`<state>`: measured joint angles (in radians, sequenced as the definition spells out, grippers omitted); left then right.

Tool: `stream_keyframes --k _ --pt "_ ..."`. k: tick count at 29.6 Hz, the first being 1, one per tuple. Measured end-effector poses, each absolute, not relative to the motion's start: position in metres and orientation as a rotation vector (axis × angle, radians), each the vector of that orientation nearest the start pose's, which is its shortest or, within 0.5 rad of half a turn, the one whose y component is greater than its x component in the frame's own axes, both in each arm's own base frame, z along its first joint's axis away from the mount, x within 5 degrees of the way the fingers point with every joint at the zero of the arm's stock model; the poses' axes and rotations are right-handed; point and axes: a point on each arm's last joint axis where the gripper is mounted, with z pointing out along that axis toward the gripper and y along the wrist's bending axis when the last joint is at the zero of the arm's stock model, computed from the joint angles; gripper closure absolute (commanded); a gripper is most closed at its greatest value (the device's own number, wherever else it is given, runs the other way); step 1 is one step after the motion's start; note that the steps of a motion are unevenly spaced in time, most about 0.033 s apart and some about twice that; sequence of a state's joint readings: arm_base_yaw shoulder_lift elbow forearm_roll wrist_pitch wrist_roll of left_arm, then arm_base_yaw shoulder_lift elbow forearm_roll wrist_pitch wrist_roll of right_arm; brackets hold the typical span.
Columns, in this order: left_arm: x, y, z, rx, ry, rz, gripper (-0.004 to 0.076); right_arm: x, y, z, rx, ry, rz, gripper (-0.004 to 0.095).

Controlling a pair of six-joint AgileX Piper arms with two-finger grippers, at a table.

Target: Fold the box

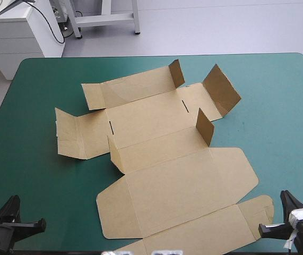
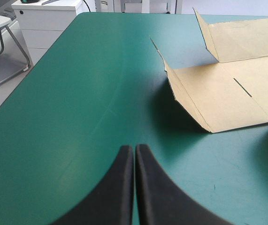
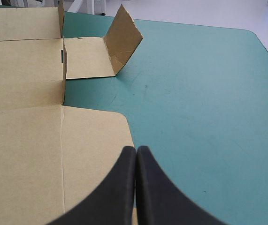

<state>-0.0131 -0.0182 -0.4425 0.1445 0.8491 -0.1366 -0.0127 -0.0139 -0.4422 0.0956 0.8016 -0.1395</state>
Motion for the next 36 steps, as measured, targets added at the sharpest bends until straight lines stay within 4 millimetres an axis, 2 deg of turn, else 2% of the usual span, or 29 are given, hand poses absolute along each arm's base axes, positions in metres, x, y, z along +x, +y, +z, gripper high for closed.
stream_keyframes --k 17,21,25,30,36 --pt "0.006 0.01 0.279 -0.101 1.863 0.064 0.0731 0.008 0.006 0.284 -0.102 1.816 0.002 0.0924" --pt "0.006 0.01 0.279 -0.101 1.863 0.064 0.0731 0.016 0.006 0.289 -0.107 1.806 -0.008 0.0924" --pt "0.006 0.01 0.279 -0.101 1.863 0.064 0.0731 0.037 0.005 0.306 -0.13 1.85 -0.026 0.0924" --pt "0.006 0.01 0.279 -0.101 1.863 0.064 0.0731 0.076 0.006 0.332 -0.195 1.952 -0.046 0.0924" --pt "0.006 0.01 0.279 -0.101 1.863 0.064 0.0731 0.144 0.009 0.363 -0.266 2.053 -0.013 0.0924"
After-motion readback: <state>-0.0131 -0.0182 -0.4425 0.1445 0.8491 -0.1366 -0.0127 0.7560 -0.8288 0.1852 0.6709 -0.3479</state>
